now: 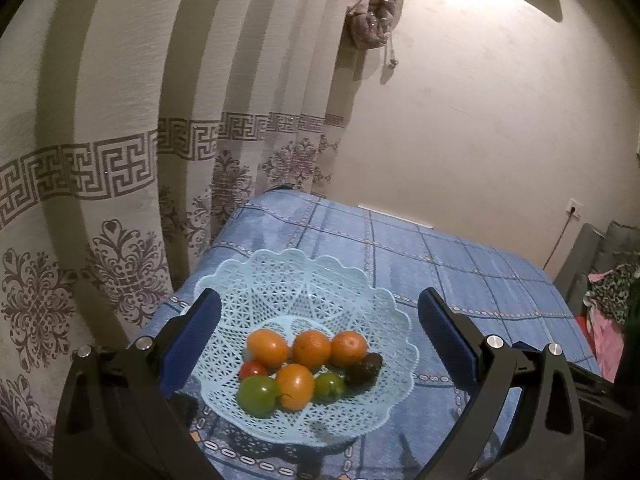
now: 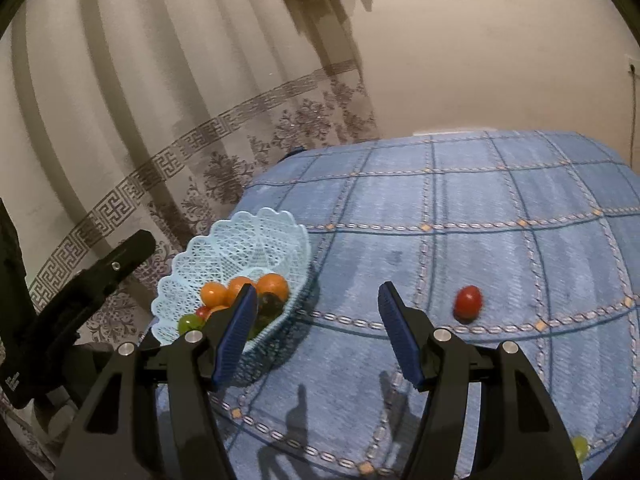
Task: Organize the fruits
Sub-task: 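Withdraw both open grippers from the basket toward the red tomato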
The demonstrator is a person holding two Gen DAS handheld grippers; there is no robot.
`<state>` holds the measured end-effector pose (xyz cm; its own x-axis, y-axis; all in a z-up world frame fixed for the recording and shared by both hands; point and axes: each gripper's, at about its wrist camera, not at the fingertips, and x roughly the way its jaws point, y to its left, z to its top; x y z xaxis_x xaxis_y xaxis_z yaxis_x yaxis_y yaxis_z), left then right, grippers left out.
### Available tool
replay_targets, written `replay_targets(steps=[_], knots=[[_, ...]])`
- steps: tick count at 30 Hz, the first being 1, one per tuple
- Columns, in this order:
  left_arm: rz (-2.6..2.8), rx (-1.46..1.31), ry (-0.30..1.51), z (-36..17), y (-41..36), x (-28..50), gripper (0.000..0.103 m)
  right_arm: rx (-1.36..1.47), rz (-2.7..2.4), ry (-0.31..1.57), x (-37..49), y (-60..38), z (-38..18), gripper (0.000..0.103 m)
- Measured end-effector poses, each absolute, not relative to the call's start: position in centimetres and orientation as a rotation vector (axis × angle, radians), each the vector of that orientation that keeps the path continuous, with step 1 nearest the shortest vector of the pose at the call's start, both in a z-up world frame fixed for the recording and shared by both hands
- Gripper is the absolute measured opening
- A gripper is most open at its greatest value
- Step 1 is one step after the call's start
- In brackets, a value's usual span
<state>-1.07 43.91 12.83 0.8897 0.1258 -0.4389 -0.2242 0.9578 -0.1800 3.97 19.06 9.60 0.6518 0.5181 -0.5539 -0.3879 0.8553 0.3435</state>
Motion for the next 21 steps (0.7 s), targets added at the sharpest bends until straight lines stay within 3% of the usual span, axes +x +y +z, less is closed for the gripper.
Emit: replay_targets(steps=[6,8,9,10,21], knots=[[0.15,-0.2,0.449,12.6,42.4,-1.0,0.1,0.223,0.459,0.699,3.6,16.2,8.9,0.063],[0.138,-0.192,0.454,12.5,42.0,-1.0,0.1,0.228,0.439,0.702,3.4,15.1,8.6,0.071],[0.132,-0.186,0.457,12.4,41.7,-0.9,0.1,0.231,0.427,0.699,3.3,14.5,8.6,0.082],[0.126,-0.183,0.459,12.4,41.5,-1.0,0.1,0.236,0.406,0.687,3.1,13.8,8.5,0.083],[0.065,-0.135,0.499,11.6,38.5,-0.6,0.1,0.239,0.29,0.706,2.1,8.3,7.1,0.083]])
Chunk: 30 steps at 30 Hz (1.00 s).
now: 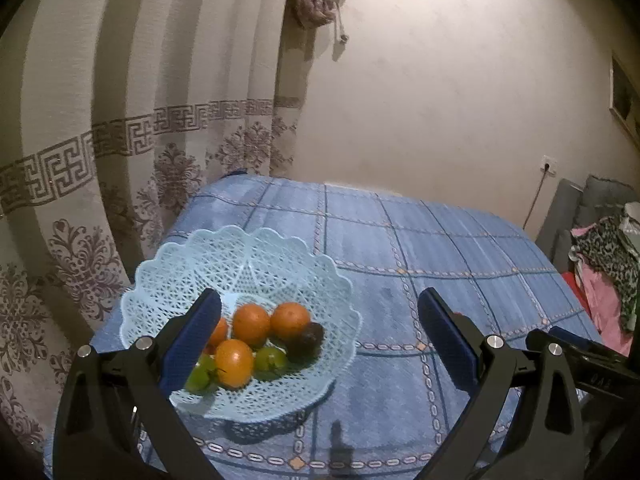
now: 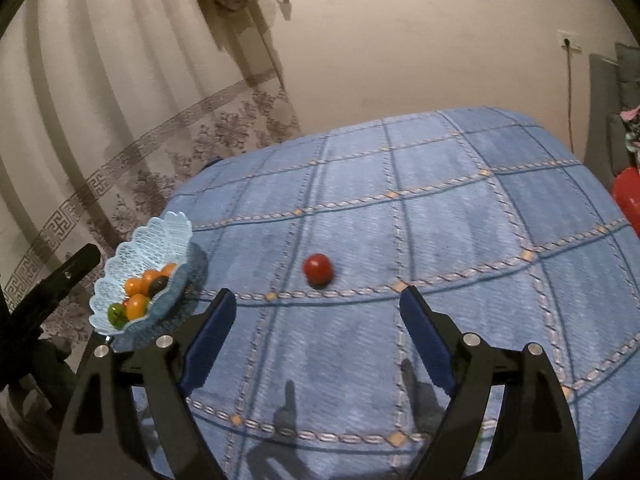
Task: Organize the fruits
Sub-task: 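Withdraw both open grippers from the basket toward the red tomato, then close the right gripper on a small green tomato on the cover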
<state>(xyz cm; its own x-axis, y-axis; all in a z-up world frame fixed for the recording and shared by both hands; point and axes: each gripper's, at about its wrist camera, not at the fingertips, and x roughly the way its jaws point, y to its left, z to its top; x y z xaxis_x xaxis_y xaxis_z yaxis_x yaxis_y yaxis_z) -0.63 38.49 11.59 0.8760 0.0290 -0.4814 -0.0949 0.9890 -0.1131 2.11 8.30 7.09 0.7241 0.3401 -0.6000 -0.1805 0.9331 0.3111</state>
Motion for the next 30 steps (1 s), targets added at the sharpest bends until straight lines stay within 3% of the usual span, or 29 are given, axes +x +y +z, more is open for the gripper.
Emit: replay_targets(steps=[22,26,30], knots=[[-0.025,-0.072,0.568,10.3,33.3,0.3,0.1,0.093,0.174,0.827,-3.0,2.1,2.0,0.083],[-0.039,-0.048,0.581,10.1,32.2,0.6,0.1,0.092,0.187,0.843,-3.3,1.9,1.5,0.072],[-0.053,-0.025,0.593,9.8,31.2,0.8,0.1,0.059,0.207,0.862,-3.1,2.7,1.1,0.054]])
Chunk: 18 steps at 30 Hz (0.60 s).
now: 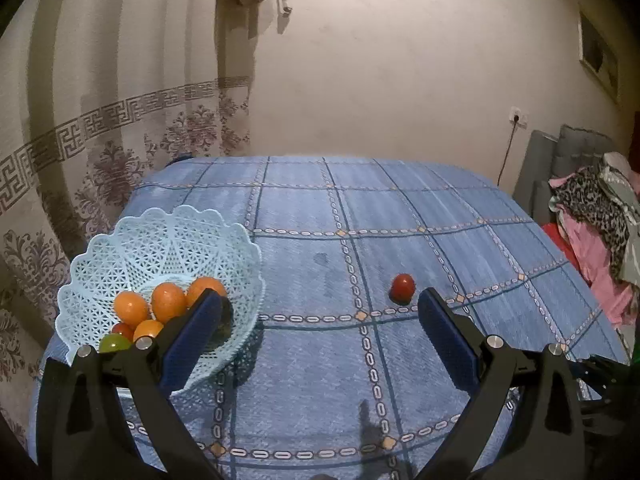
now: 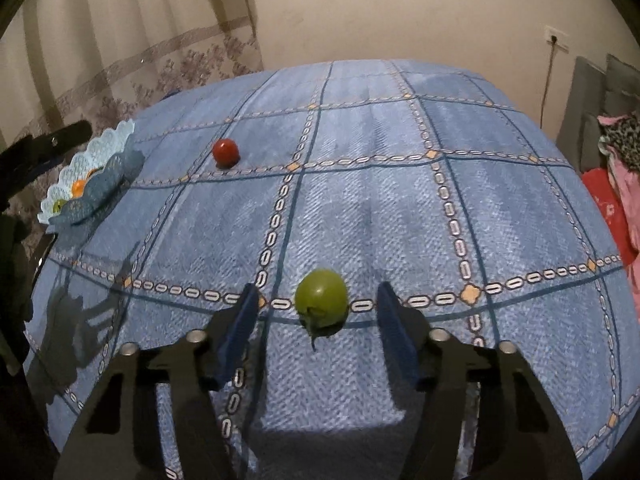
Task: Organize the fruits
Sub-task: 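Close the right gripper on a small green tomato on the cover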
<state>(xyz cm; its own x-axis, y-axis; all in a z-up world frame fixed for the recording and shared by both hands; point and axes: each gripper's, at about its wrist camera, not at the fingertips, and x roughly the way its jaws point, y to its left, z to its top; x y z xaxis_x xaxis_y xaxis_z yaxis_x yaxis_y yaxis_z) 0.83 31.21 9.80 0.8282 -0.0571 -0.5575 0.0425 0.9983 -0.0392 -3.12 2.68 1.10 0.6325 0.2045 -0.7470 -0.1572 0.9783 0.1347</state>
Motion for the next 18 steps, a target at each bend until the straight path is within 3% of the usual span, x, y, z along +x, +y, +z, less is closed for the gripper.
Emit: replay_targets(steps=[10,18], knots=[[-0.078,-0.027,0.637,9.1,30.2,2.0,0.1,0.048,0.199,0.897,-2.1,2.8,0.7,0.028],[-0.113,0.033,0.664,8.1,28.0,3.6,0.1,0.096,0.224,0.846,-1.6,2.0,2.0,0.028]])
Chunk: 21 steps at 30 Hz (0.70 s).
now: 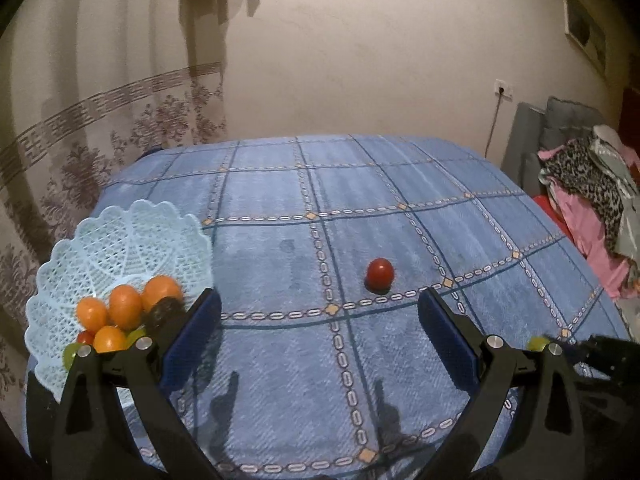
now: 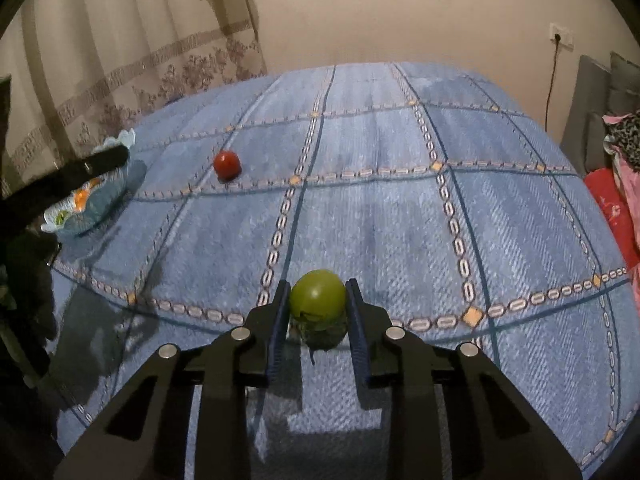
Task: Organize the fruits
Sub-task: 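Close the right gripper on a small green tomato on the cover, then close the left gripper on the red tomato while the right holds the green tomato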
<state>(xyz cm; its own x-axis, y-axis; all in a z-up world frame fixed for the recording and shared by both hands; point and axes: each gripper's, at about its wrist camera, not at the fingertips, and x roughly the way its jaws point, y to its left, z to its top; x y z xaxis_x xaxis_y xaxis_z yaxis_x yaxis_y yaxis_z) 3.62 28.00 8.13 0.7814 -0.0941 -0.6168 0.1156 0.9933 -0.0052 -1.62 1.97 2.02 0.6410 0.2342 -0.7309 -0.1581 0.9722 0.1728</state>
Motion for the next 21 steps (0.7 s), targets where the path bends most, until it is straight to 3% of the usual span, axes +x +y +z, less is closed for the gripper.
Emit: replay_targets(steps=[9,21], knots=[[-0.157,0.101,0.721,6.6,24.7,7.0,0.1,0.138,0.236,0.815,-0.4,1.1,2.5,0.028],[-0.24,0.128,0.855,2.7,21.7,12.0,0.061,0.178,0.258,0.842,0.7,0.4,1.1,0.028]])
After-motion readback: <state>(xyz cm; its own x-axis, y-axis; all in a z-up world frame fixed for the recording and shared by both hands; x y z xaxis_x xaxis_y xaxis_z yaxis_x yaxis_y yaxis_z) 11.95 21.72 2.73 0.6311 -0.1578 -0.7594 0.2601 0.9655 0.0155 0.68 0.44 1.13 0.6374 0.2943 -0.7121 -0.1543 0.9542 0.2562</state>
